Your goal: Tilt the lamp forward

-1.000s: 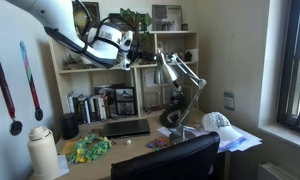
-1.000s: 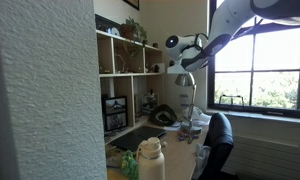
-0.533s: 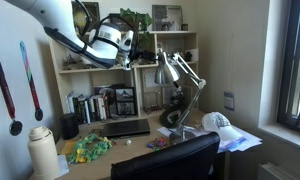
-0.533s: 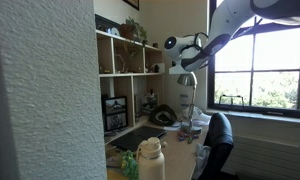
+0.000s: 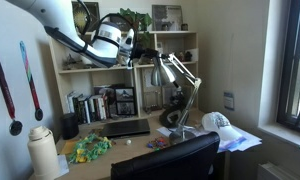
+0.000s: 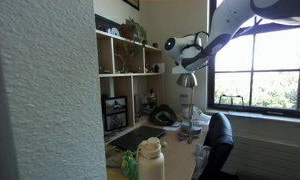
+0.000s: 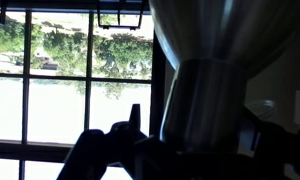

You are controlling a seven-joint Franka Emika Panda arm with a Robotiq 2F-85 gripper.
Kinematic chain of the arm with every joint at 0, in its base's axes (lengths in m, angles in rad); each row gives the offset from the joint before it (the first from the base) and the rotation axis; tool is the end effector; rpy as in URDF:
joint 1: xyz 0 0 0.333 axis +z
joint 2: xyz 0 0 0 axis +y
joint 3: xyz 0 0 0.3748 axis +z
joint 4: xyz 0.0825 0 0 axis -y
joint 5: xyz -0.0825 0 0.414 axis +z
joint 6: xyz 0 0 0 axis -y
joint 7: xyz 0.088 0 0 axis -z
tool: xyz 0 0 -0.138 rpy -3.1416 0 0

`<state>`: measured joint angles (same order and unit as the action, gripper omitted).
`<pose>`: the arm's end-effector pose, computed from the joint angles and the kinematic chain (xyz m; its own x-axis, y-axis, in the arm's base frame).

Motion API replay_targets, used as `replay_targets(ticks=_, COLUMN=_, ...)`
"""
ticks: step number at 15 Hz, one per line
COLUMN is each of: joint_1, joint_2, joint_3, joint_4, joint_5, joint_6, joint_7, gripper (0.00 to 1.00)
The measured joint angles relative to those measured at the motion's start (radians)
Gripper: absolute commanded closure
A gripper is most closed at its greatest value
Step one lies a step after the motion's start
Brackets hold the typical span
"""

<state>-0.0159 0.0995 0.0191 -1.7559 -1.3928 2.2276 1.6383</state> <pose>0.6850 -0.0531 0.6079 0.2231 -0.2183 0.9500 -0.8055 -0.5902 0.0535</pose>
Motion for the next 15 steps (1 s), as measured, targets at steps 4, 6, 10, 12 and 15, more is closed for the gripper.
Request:
replay_targets(ticks=4, joint_1=0.0, joint_2=0.0, joint_3=-0.006, joint_4=0.005, joint_5=0.0, joint_6=-0.016, joint_7=0.0, gripper=0.7)
replay_targets(ticks=6, joint_1=0.0, joint_2=0.0, joint_3=-0.007, joint_4=0.007, joint_5=0.0, joint_6=-0.017, joint_7=0.0, gripper=0.77)
replay_targets(ticks=10, joint_1=0.003, joint_2=0.001, joint_3=-0.006, joint_4=0.007, joint_5=0.003, joint_6=-0.017, joint_7=0.0, gripper=0.78)
replay_targets(ticks=12, joint_1=0.008, joint_2=0.002, joint_3=-0.004, joint_4=0.007, joint_5=0.02, joint_6=-0.017, joint_7=-0.004, gripper=0.78)
replay_targets(ticks=15, joint_1=0.017, joint_2=0.001, joint_3=-0.001, joint_4=0.008, joint_5=0.086, joint_6=-0.009, joint_7=-0.027, gripper=0.78)
